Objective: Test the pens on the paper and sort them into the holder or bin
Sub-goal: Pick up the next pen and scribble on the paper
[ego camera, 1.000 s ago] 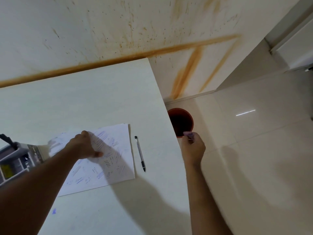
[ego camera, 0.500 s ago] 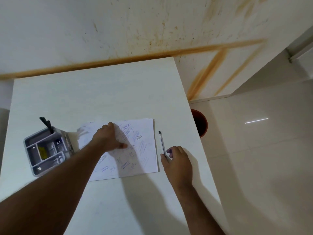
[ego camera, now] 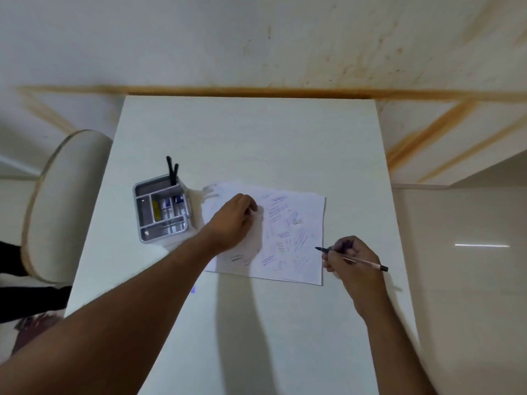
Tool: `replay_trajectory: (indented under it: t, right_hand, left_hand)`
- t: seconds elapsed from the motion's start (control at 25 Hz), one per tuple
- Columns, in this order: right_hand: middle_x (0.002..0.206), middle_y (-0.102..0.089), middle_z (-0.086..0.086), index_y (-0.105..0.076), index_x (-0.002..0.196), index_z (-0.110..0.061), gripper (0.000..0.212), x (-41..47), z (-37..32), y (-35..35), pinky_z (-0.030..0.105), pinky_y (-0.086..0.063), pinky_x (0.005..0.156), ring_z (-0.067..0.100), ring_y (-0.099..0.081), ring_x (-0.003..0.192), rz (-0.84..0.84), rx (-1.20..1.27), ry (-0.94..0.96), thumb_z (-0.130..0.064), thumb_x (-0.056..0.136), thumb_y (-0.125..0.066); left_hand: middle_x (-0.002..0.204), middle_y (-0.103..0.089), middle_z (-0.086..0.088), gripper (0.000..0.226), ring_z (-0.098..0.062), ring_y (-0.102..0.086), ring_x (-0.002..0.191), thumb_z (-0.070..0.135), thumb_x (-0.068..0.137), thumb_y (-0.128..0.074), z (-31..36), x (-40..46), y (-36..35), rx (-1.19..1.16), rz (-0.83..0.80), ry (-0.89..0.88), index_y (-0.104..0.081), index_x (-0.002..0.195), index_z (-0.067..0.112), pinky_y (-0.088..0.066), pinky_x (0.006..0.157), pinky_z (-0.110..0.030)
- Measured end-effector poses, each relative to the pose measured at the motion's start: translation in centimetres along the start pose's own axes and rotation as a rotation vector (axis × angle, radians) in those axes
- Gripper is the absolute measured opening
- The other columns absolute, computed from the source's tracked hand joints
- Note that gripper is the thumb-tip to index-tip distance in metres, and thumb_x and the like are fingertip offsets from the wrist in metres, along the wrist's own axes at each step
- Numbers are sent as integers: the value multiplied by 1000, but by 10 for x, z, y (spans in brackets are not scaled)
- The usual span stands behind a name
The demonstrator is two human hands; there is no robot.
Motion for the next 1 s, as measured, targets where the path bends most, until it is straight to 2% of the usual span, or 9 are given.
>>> replay_trajectory:
  t: [0.08, 0.24, 0.36, 0.44, 0.52, 0.6, 0.72, 0.8, 1.0]
  right_hand:
    - [87, -77, 14, -65, 92, -6, 20, -5, -2, -21, 28, -56, 67, 22, -71, 74, -95, -15, 28, 12, 95, -57]
    - [89, -77, 8, -72, 88, -15, 19, -7, 5, -71, 34, -54, 73, 16, -72, 83, -159, -138, 122, 3, 92, -67]
    - [90, -76, 7, -71, 87, -16, 20, -3, 13, -89, 31, -58, 75, 24, -73, 85, -158, -146, 153, 5, 89, -71]
    - [92, -77, 6, -72, 89, -15, 20, 2, 22, -88, 30, -60, 78, 27, -75, 91, -162, -158, 135, 5, 89, -72]
    - [91, -79, 3, -73, 88, -17, 21, 7, 28, -81, 31, -60, 81, 23, -77, 92, -136, -169, 113, 5, 88, -73]
    - [86, -77, 0, -71, 84, -20, 23, 13, 30, -83, 33, -60, 78, 23, -77, 86, -117, -236, 165, 3, 86, -75]
    - [79, -73, -9, -69, 80, -22, 23, 16, 31, -101, 26, -59, 70, 10, -72, 73, -127, -373, 306, -1, 81, -77]
    - [79, -72, -12, -69, 81, -19, 19, 17, 36, -113, 19, -56, 67, 9, -71, 73, -160, -422, 358, -3, 80, -77]
    - [76, -68, -12, -67, 84, -18, 14, 24, 54, -115, 26, -56, 66, 10, -69, 73, -79, -518, 478, -11, 81, -79]
  left_hand:
    - [103, -57, 5, 16, -15, -52, 93, 4, 97, -57, -6, -23, -7, 17, 122, -64, -60, 108, 15, -46, 80, -30]
    - [98, -61, 0, 3, -21, -55, 89, 12, 101, -59, -13, -46, -31, 82, 223, -48, -62, 102, 14, -48, 79, -34]
    - [86, -60, -2, 9, -26, -53, 76, 10, 99, -62, -18, -52, -42, 155, 315, -70, -59, 92, 15, -50, 72, -43]
    - [84, -56, -1, 13, -25, -49, 74, 12, 101, -60, -21, -54, -47, 155, 350, -76, -54, 91, 18, -46, 71, -41]
    - [87, -54, 0, 10, -24, -46, 76, 14, 102, -55, -23, -55, -51, 175, 352, -115, -52, 94, 18, -42, 73, -39]
    - [90, -55, -1, 3, -24, -47, 79, 15, 101, -53, -26, -53, -53, 211, 343, -125, -56, 101, 17, -41, 75, -40]
    - [93, -55, 0, 18, -25, -48, 82, 19, 101, -51, -27, -52, -54, 267, 331, -112, -60, 117, 18, -41, 75, -39]
    - [94, -54, 0, 26, -25, -47, 82, 19, 100, -51, -28, -51, -54, 298, 320, -113, -61, 124, 18, -40, 75, -39]
    - [95, -56, -2, 36, -26, -47, 82, 15, 95, -58, -29, -47, -54, 289, 318, -79, -60, 131, 15, -40, 76, -40]
Point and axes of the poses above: each hand's wrist, its own x-axis towards the middle knuckle, its own y-axis out of the back of the hand, z = x × y, the point moved 2 cm from there along x, towards the middle knuckle
